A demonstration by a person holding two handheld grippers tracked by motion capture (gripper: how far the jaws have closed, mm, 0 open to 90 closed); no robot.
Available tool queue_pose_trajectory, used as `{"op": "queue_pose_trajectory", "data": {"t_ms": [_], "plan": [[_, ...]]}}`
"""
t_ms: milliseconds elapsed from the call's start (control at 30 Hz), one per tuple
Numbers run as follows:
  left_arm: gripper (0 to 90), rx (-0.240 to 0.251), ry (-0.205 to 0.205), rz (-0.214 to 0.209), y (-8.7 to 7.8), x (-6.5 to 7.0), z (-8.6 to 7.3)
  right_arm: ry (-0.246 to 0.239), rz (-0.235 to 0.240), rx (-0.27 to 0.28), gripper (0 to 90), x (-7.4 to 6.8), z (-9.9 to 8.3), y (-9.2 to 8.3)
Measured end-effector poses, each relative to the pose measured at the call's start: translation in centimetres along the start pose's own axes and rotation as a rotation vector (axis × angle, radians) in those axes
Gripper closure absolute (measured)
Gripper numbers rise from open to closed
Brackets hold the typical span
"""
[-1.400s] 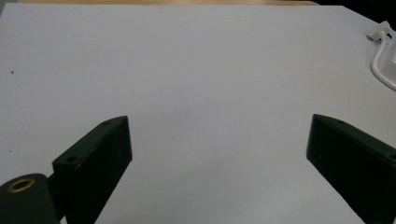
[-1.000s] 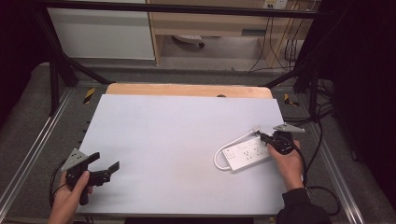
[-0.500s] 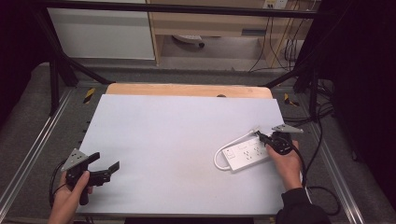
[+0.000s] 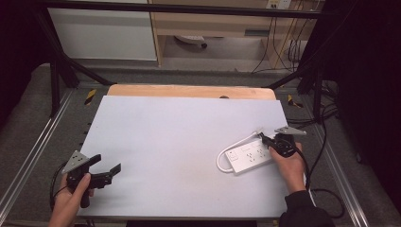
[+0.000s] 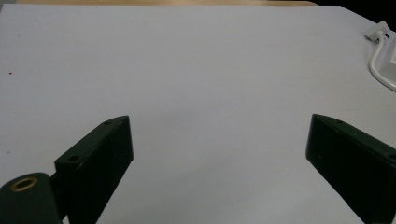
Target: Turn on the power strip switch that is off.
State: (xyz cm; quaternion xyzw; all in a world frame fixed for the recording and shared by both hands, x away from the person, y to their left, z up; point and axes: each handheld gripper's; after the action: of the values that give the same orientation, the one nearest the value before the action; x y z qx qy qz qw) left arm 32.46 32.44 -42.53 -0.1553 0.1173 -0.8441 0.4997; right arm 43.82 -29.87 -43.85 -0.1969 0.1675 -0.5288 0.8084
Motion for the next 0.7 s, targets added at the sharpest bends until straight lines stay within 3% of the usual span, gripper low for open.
{"op": "queue_pose_trajectory", "data": {"t_ms": [267, 700], "plan": [[7.5, 0.001, 0.000, -0.001, -0.01, 0.00, 0.01, 0.016, 0.012, -0.001, 89.5, 0.01, -0.01, -0.03], [7.5, -0.002, 0.004, 0.000, -0.01, 0.02, 0.01, 0.003, -0.002, 0.009, 89.6, 0.11, -0.19, -0.05]]}}
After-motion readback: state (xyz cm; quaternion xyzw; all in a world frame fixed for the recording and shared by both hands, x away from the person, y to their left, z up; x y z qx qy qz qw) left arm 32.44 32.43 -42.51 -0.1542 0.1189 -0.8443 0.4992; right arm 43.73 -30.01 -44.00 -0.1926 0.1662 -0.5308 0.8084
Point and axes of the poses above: each handheld gripper's, and its own axes: y roughly forward along the jaws, z roughly out of its top, x roughly to its right, and after that the axes turned 6 degrees about x, right-handed
